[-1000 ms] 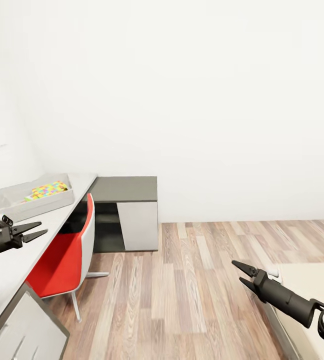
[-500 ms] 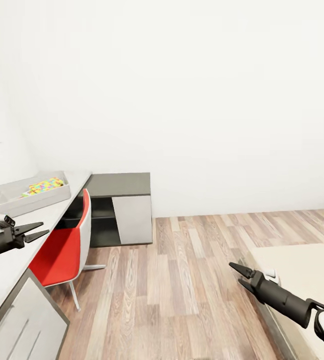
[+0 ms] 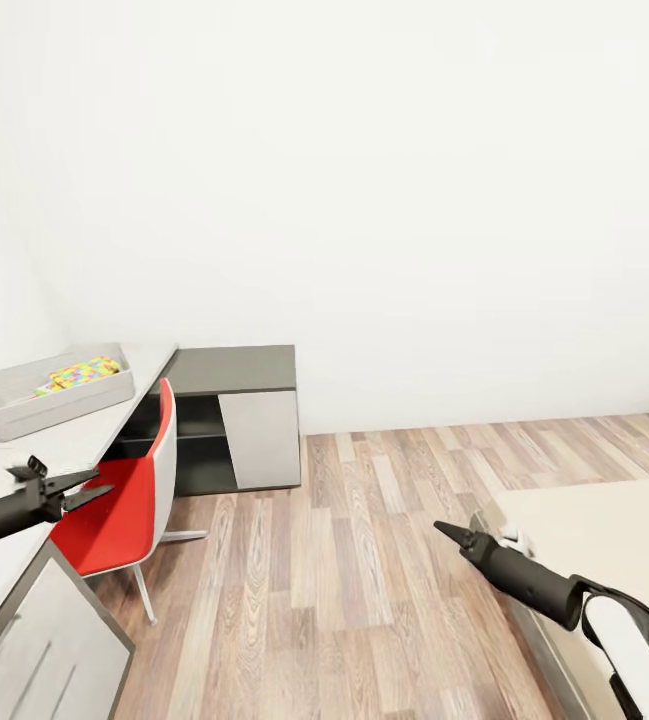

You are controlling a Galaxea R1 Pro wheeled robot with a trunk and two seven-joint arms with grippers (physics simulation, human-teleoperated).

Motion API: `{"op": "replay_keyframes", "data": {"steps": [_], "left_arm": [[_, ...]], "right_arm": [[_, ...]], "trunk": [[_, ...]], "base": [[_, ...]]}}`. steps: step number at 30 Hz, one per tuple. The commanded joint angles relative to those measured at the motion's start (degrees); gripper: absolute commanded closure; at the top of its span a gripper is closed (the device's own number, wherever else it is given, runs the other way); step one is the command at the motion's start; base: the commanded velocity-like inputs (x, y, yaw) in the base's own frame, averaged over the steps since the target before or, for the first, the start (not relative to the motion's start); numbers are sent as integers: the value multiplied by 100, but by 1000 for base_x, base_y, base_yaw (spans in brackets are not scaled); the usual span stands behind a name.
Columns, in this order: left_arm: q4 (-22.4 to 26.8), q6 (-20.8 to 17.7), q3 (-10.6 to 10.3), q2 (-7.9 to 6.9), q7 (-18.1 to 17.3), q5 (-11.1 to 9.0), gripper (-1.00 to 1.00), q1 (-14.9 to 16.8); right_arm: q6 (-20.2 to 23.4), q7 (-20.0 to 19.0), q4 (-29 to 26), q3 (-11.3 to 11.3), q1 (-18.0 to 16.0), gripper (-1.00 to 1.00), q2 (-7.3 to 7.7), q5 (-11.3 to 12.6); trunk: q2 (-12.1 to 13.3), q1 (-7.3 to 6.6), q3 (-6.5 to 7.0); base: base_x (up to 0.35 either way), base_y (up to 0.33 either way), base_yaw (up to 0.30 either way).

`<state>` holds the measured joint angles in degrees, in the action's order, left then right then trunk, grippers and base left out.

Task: Put all the toys in the child's room - the three board games (two on the bed and one on the table), the two jigsaw puzzles on the table, and the tennis ball on the table - inside the toy box on the table in the child's room.

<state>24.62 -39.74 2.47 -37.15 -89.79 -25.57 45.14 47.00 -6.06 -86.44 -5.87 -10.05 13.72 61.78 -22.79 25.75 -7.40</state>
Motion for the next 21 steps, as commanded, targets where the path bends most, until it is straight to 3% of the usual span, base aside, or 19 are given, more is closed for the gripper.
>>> {"op": "replay_keyframes", "data": {"steps": [1, 4, 8, 9, 13, 18, 21], "left_arm": [[0, -60, 0, 54, -21, 28, -100, -81], [1, -61, 0, 125, -21, 134, -100, -241], [9, -7, -1, 192, -21, 485, -100, -530], [3, 101, -1, 223, -21, 655, -100, -641], [-11, 444, 1, 348, -21, 1019, -100, -895], [-82, 640, 0, 450, -21, 1250, -100, -1160], [-163, 742, 0, 494, -21, 1420, -100, -1353]], "right_arm": [[31, -27, 197, 58, -88, -100, 1, -50], [36, -25, 576, 146, -262, -100, 5, -60], [30, -18, 1105, 302, -466, -100, -4, -64], [18, -15, 1242, 415, -503, -100, -9, -72], [-29, -6, 1516, 759, -545, -100, -15, -84], [-311, -5, 1896, 1117, -556, -100, -17, -128], [-542, -1, 2201, 1399, -558, -100, -21, -271]], "trunk": [[-13, 3, -12], [-13, 3, -12], [-13, 3, -12], [-13, 3, -12], [-13, 3, -12], [-13, 3, -12], [-13, 3, -12]], "base": [[-1, 0, -2], [0, 0, -1], [0, 0, 0], [0, 0, 0], [0, 0, 0], [0, 0, 0], [0, 0, 0]]}}
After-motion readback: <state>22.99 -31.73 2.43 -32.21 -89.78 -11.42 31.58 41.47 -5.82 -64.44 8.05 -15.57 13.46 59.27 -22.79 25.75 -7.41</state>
